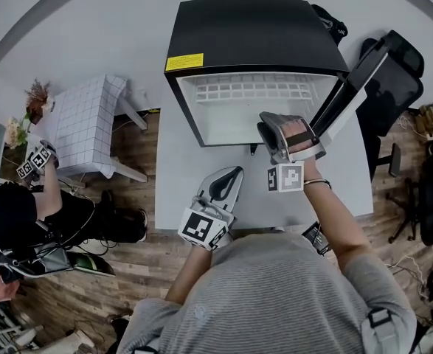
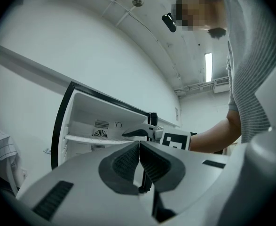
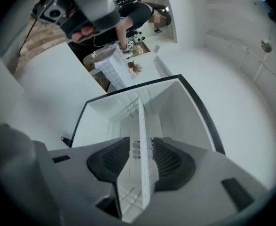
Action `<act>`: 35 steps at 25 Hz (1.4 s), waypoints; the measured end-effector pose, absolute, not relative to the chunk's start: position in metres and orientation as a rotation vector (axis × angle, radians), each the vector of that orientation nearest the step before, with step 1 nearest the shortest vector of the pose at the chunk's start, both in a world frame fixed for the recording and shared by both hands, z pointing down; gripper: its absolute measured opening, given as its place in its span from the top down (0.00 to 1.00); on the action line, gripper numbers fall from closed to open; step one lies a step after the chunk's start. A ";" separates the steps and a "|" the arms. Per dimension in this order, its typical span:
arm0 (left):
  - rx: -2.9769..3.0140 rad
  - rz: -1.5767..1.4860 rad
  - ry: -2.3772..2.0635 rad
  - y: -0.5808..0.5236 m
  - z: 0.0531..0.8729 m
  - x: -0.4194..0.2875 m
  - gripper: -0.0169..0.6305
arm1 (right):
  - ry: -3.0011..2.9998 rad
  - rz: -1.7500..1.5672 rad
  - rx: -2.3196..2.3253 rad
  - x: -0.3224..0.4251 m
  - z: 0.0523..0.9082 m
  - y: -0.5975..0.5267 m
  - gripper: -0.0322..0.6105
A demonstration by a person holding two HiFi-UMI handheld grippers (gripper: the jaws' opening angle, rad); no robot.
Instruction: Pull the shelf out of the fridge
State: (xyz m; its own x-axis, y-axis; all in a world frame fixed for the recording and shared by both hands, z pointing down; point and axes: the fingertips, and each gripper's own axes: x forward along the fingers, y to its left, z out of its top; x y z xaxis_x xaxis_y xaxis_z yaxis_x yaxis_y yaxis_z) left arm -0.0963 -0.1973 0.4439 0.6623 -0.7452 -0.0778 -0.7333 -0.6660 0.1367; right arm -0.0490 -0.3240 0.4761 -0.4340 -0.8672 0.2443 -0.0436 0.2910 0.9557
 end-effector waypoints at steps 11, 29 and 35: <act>2.786 -0.189 -1.210 -0.196 0.445 -0.095 0.95 | -1.527 -1.308 0.763 -0.057 0.497 -0.369 0.72; 2.792 -0.164 -1.207 -0.203 0.444 -0.099 0.95 | -1.523 -1.272 0.847 -0.069 0.496 -0.414 0.72; 2.787 -0.151 -1.214 -0.204 0.445 -0.100 0.95 | -1.515 -1.210 0.907 -0.058 0.499 -0.433 0.72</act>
State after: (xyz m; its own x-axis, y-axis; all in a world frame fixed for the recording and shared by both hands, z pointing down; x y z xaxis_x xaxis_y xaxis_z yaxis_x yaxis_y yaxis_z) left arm -0.1004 -0.2042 0.4449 0.6775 -0.7337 -0.0518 -0.7240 -0.6776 0.1288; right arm -0.0576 -0.4326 0.4991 -0.2627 -0.9377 0.2272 0.0141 0.2318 0.9727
